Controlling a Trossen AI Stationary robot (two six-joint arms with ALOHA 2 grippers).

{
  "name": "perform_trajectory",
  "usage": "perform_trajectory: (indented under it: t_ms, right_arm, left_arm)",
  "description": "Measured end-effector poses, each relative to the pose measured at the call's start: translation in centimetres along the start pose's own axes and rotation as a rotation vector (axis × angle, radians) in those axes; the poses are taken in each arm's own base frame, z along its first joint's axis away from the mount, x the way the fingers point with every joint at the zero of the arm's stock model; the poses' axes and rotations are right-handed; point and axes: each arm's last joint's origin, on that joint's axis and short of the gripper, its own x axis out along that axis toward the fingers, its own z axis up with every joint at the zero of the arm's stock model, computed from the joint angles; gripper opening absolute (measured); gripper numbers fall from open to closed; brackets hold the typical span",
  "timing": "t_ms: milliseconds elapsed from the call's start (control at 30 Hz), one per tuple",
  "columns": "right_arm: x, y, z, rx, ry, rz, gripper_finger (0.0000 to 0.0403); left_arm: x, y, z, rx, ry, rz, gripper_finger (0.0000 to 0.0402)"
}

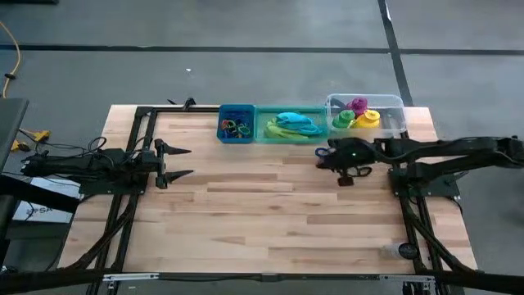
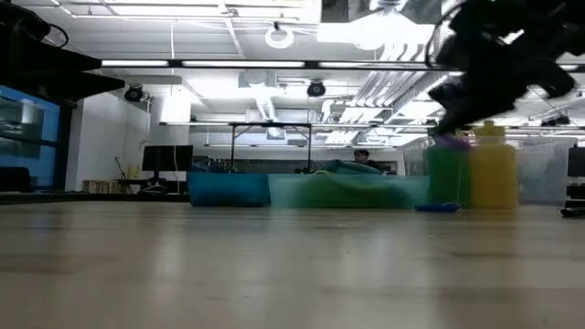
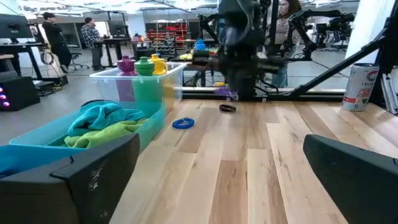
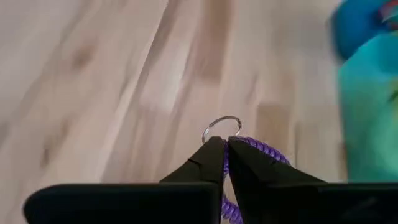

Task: Pick & Place Sports Items
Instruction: Put the violet spring keychain into the blue bin

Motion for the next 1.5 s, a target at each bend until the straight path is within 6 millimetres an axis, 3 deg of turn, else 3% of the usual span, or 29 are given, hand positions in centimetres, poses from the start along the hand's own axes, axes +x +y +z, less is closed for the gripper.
perform_trajectory:
  t_ms: [400,633,867,1267,1500]
  right_arm:
    - [-2.1,-3.1,5.2,0.45,-0.576,-0.077,0.0]
    - [-2.4,-4.9,6.6,0.53,-0.808,-0.098,0.0]
    - [-0.5,-7.5,9.3,0.543,-0.8,-0.131,0.0]
    - [4.0,-14.8,15.0,0.57,-0.741,-0.157,0.0]
    - [7.4,-18.4,16.7,0.565,-0.747,-0.142,0.0]
  left_arm:
    - [0.0,0.0,0.0,0.0,0.0,0.0,0.0368]
    - [0.0,0.0,0.0,0.0,0.0,0.0,0.0368]
    - [0.0,0.0,0.0,0.0,0.0,0.0,0.0368]
    - [0.0,0.0,0.0,0.0,0.0,0.0,0.0368]
    - [0.0,0.0,0.0,0.0,0.0,0.0,0.0368]
